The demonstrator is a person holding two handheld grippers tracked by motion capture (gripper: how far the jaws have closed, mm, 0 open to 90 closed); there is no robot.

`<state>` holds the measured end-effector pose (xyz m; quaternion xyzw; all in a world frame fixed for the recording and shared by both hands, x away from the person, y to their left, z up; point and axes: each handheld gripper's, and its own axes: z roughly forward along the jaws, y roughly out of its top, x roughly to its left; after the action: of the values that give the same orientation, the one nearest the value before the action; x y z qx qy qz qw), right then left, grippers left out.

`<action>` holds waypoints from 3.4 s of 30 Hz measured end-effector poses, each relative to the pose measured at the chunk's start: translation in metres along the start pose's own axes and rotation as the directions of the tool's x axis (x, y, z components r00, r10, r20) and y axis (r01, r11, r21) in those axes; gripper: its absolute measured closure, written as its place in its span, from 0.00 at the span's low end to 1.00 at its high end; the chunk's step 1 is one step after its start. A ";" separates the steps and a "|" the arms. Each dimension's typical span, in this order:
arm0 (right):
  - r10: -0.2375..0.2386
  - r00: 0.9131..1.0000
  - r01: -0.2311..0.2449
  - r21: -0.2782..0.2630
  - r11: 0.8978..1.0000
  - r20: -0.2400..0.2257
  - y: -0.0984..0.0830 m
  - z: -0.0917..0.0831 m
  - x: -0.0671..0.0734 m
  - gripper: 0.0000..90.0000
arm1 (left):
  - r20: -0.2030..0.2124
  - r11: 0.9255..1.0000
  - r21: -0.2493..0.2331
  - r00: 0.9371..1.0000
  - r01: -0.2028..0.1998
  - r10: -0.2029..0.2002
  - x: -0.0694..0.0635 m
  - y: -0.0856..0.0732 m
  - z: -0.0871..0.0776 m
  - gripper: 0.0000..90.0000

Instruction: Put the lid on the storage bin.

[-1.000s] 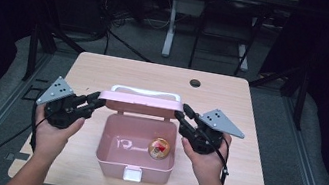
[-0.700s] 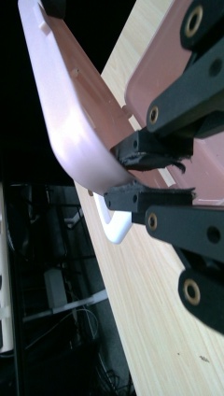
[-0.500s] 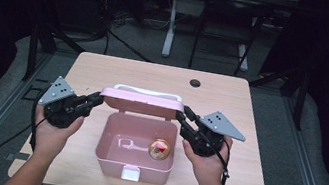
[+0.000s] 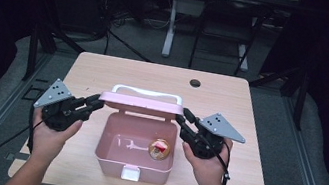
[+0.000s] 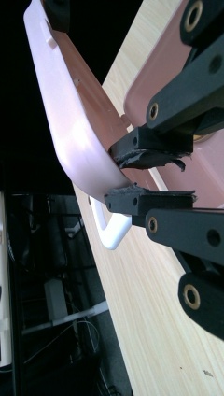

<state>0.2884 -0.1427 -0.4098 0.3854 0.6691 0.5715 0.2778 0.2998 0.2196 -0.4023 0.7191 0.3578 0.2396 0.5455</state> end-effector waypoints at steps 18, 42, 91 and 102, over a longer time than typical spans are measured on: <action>-0.026 0.999 0.027 0.039 0.999 -0.027 -0.004 -0.009 0.004 0.76 | 0.028 1.000 0.023 1.000 -0.004 0.003 -0.005 -0.004 -0.009 0.82; -0.012 0.997 0.016 0.056 0.998 -0.071 -0.021 -0.022 0.007 0.74 | 0.055 0.998 0.056 0.998 -0.025 0.021 -0.013 -0.019 -0.024 0.81; 0.026 0.991 -0.009 0.129 0.992 -0.132 -0.066 -0.051 0.006 0.87 | 0.081 0.991 0.123 0.996 -0.045 0.035 -0.025 -0.059 -0.048 0.87; 0.027 0.991 -0.007 0.149 0.989 -0.132 -0.068 -0.052 0.005 0.87 | 0.062 0.995 0.100 0.998 -0.019 0.013 -0.019 -0.058 -0.054 0.87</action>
<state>0.2296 -0.1706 -0.4656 0.3715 0.7234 0.5471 0.1985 0.2333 0.2470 -0.4416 0.7556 0.3468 0.2036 0.5171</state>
